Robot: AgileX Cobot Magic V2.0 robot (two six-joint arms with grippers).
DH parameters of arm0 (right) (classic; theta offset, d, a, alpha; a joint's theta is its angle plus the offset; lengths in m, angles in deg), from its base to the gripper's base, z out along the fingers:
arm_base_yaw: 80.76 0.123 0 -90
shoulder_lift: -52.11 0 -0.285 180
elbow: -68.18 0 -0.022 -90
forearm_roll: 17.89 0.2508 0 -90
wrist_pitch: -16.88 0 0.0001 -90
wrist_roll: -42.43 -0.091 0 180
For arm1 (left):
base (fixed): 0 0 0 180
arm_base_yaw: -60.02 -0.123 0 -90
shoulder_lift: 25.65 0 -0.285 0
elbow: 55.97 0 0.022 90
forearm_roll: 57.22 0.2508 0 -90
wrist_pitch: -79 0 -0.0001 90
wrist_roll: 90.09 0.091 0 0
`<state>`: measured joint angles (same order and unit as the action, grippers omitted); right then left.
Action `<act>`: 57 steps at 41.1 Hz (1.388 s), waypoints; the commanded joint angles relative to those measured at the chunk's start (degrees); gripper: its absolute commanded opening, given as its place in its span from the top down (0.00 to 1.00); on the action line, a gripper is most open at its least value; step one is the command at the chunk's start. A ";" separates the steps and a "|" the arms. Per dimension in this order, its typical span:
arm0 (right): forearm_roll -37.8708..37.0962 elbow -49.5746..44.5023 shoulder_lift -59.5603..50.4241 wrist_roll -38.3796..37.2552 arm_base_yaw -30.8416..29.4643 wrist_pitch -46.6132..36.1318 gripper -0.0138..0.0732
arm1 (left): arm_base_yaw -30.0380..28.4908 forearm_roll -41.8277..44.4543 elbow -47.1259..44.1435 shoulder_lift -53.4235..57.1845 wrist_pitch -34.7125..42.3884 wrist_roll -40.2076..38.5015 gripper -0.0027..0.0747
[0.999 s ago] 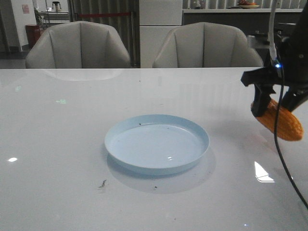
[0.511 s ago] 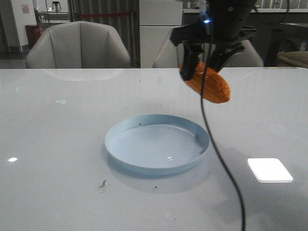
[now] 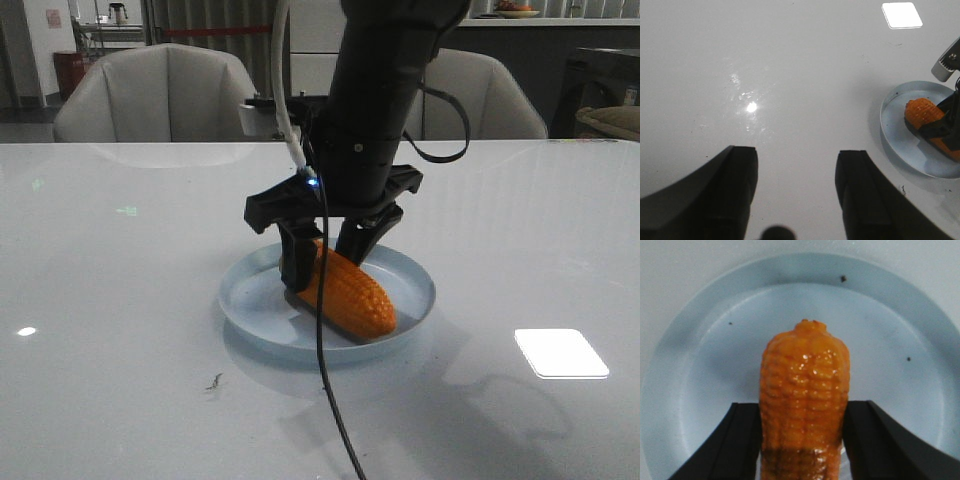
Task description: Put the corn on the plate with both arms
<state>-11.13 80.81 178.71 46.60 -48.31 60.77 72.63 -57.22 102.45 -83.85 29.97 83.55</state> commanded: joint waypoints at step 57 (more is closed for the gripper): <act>-1.20 -31.00 -69.47 0.09 -35.32 5.32 0.13 | 0.00 4.51 1.61 0.48 5.67 -0.49 0.42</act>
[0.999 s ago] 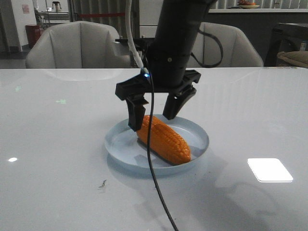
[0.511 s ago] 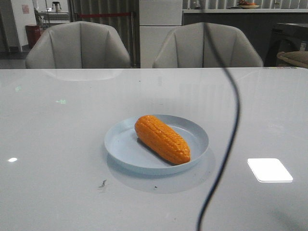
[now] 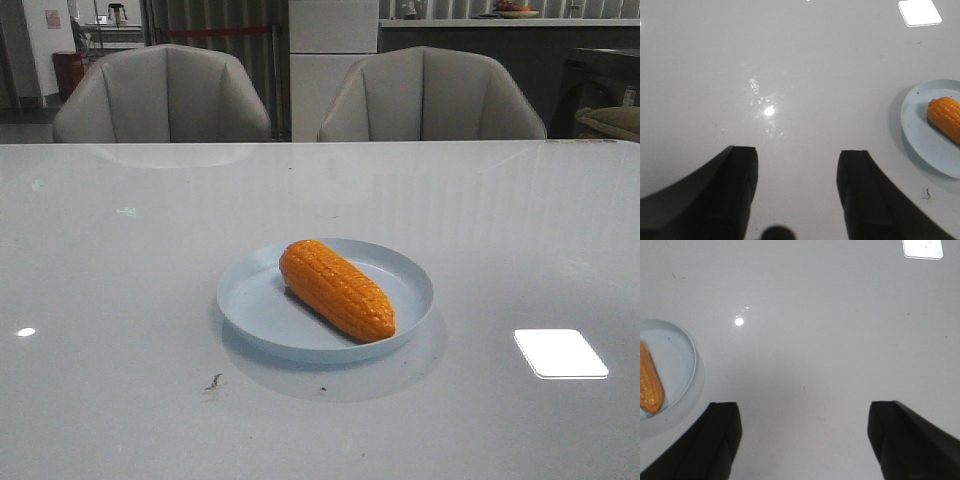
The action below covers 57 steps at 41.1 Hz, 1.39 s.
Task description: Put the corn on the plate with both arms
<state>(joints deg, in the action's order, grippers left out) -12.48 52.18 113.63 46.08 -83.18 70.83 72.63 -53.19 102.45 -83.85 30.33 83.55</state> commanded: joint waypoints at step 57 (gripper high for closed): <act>0.36 -6.07 -6.57 0.42 -0.45 -3.45 0.13 | 0.00 -6.39 -12.88 11.71 32.06 15.30 0.85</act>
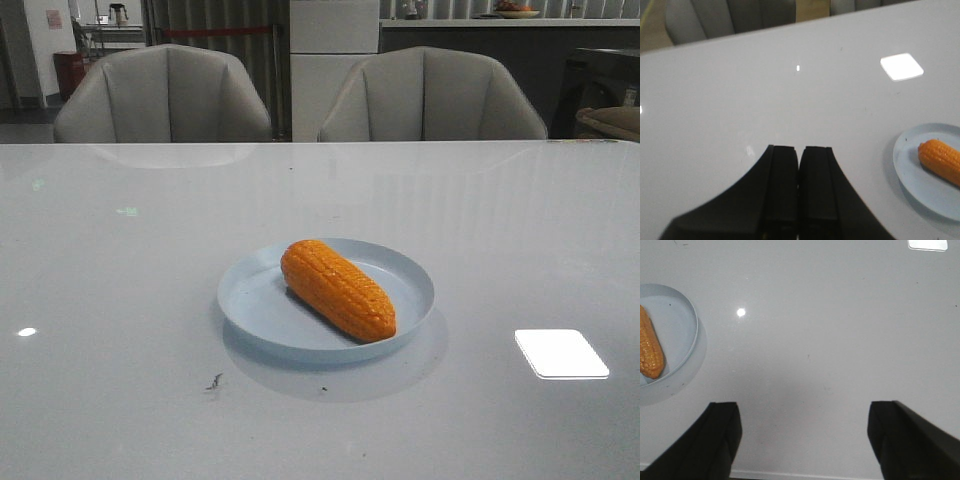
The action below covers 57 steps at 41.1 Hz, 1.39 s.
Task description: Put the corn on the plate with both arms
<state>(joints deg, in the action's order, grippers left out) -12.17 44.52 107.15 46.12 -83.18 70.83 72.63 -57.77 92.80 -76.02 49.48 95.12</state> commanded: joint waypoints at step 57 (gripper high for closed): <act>0.05 1.52 -0.10 0.38 -0.45 -3.17 0.13 | -9.57 -2.74 -46.52 43.34 30.55 -3.86 0.85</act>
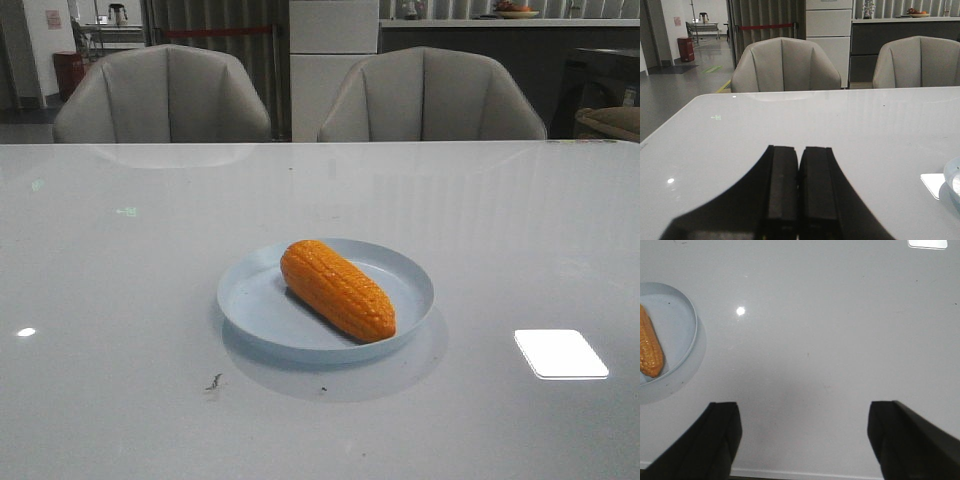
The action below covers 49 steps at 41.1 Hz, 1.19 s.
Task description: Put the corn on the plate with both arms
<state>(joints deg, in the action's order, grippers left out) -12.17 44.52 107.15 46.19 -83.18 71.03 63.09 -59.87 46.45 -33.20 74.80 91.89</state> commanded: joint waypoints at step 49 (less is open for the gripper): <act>-0.85 -54.24 -48.74 0.31 5.78 -49.26 0.76 | -0.04 -0.64 -0.17 0.50 5.23 -0.63 0.85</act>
<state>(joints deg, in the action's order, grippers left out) -12.72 -10.65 59.34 46.19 -77.47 23.81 63.09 -59.87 46.45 -33.20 74.98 91.79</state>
